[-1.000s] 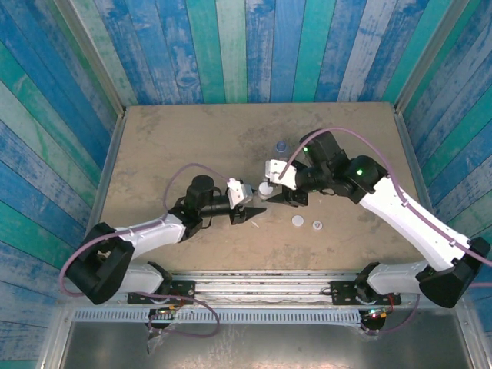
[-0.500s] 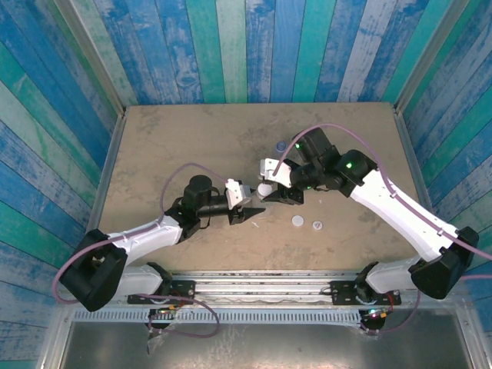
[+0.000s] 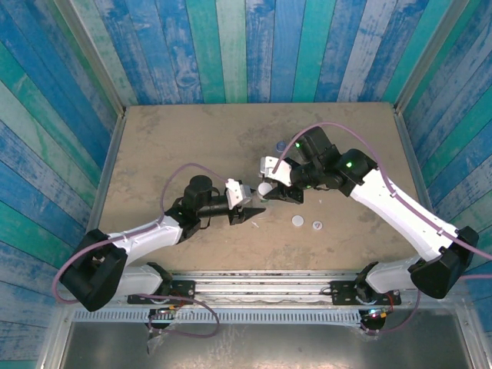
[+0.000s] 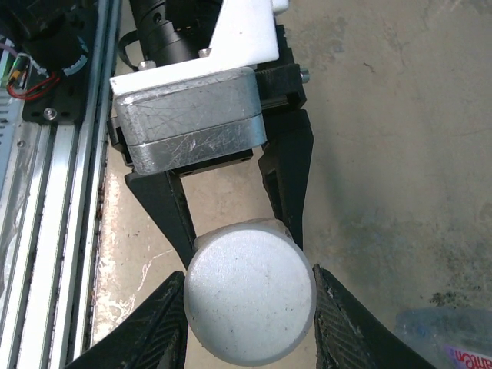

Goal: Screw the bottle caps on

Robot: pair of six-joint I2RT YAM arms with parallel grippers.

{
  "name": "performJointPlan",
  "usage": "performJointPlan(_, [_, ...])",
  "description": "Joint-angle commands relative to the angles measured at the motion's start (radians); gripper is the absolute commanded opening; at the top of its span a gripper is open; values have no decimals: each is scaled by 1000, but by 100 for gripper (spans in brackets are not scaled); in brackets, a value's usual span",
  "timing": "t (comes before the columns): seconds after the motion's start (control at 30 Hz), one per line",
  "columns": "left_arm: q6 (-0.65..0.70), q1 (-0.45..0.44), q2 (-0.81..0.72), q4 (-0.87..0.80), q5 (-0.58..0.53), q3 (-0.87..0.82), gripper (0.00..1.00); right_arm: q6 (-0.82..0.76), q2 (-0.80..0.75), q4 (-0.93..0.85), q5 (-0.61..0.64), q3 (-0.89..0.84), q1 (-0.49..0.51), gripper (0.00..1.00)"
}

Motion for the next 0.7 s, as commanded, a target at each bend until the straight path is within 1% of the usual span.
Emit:
performJointPlan(0.0, [-55, -1, -28, 101, -40, 27, 51, 143, 20, -19, 86, 11, -3, 38])
performJointPlan(0.1, [-87, -1, -16, 164, -101, 32, 52, 359, 33, -21, 155, 26, 0, 37])
performJointPlan(0.17, [-63, -1, 6, 128, -114, 77, 51, 439, 29, -20, 197, 22, 12, 36])
performJointPlan(0.2, [-54, -1, 7, 110, -117, 103, 51, 482, 25, -17, 242, 18, 25, 36])
performJointPlan(0.27, [-48, -1, 56, 110, -130, 137, 51, 551, 21, -16, 330, 13, 47, 35])
performJointPlan(0.3, [-42, -1, 67, 107, -138, 154, 51, 619, 20, -12, 390, 10, 54, 33])
performJointPlan(0.37, [-27, 0, 84, 92, -163, 184, 51, 741, 21, -18, 471, 13, 60, 31])
performJointPlan(0.43, [-3, 0, 104, 60, -175, 223, 51, 837, 18, -23, 499, 3, 62, 32])
performJointPlan(0.53, [12, 0, 134, 36, -163, 263, 51, 889, 11, -23, 531, -6, 90, 35])
performJointPlan(0.67, [12, 0, 142, 43, -137, 264, 51, 776, -30, 12, 478, -32, 94, 49])
